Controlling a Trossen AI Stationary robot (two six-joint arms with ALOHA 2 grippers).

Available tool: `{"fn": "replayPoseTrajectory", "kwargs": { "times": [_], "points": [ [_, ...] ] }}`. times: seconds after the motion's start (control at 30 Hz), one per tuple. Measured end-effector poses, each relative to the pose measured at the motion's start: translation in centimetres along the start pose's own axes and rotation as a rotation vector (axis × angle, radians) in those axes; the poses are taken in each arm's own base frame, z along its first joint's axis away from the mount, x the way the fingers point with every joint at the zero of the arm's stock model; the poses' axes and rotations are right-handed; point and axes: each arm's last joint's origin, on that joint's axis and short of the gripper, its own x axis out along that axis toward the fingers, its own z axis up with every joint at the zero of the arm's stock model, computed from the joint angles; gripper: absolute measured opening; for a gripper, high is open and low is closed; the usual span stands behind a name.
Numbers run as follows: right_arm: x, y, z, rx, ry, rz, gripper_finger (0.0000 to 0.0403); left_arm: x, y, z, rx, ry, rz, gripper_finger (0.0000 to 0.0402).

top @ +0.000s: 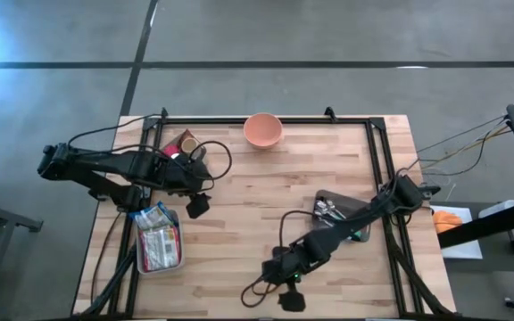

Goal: Pick & Place Food Item
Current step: Put the yellow spoon into the black bin

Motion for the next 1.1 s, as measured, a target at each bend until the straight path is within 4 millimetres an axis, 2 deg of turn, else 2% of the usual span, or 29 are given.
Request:
{"fn": "replayPoseTrajectory", "kwargs": {
  "times": [0.17,0.4,0.63,1.1],
  "points": [
    [0.08,-0.45,-0.02,0.090,0.011,-0.011,0.0357,0.00,0.05,-0.08,0.001,0.008,0.003,0.0324],
    [0.22,-0.24,-0.16,0.018,0.012,-0.010,0.0357,0.00,0.04,-0.04,-0.007,0.004,0.004,0.0324],
    [0.31,-0.60,-0.21,0.020,-0.016,-0.077,0.0357,0.00,0.03,-0.03,-0.004,0.003,0.003,0.0324],
    [-0.45,0.07,0.65,0.062,-0.062,-0.058,0.0357,0.05,0.01,-0.02,0.000,0.004,0.004,0.0323]
  ]
}}
